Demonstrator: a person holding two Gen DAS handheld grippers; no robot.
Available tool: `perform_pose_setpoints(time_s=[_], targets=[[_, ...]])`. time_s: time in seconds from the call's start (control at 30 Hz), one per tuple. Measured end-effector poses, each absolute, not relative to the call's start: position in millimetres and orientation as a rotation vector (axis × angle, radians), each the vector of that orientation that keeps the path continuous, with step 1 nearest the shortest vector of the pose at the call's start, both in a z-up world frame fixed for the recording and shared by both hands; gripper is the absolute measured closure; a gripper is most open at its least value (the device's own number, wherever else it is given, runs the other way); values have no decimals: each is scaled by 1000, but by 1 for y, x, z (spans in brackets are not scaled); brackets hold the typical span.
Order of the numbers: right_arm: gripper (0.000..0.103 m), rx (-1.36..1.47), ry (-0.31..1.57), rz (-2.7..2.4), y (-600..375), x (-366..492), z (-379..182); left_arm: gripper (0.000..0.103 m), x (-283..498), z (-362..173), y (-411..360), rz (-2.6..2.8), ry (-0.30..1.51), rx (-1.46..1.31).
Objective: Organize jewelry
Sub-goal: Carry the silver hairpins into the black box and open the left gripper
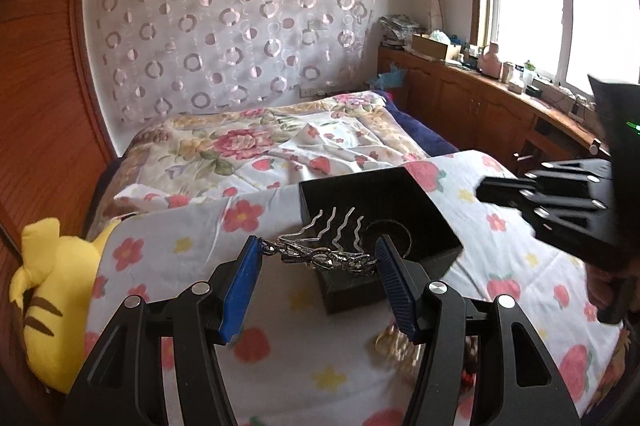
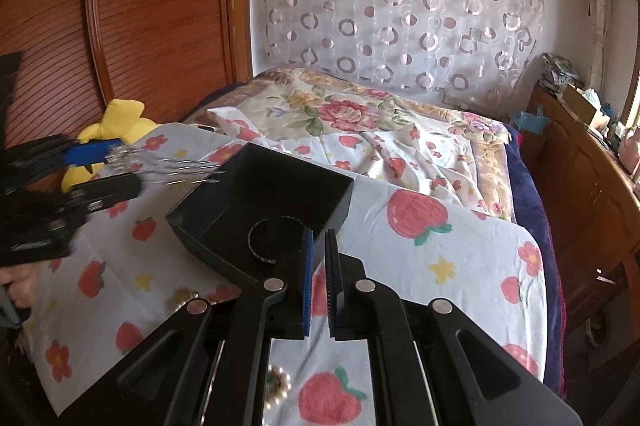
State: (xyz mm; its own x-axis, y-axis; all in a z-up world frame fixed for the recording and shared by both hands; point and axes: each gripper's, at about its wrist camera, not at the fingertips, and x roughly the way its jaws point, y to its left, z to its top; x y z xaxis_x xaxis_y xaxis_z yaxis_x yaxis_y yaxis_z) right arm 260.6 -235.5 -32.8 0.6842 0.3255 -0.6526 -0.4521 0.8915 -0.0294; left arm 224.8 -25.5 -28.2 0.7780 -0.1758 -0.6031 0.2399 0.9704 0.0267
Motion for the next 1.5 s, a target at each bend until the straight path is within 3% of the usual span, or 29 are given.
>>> perform_pose_setpoints(time_s=[0.53,0.57,0.67,0.83,1.1,1.27,1.4,1.5], targets=[[96,-182,688,482,-252,225,-49,46,279,-71,-61,-200,738,164],[96,-176,690,483,-252,224,-50,45,279,-71,-63,-198,734,177],[96,-168,693,481,-256,220,-54,29,276,-69,-66,-209,728,183],[96,-154,699,483,-264,208,-61,27,260,-59,-58,-215,700,156],[96,-140,713,514,-267,175,-75,11,207,-53,-39,-236,637,106],[96,-138,736,560,-257,156,-85,10,174,-61,-30,-237,611,92],[83,-141,753,585,-244,147,-92,8,151,-71,-23,-230,607,74],[83,-136,764,611,-233,142,-95,8,138,-74,-20,-222,614,68]])
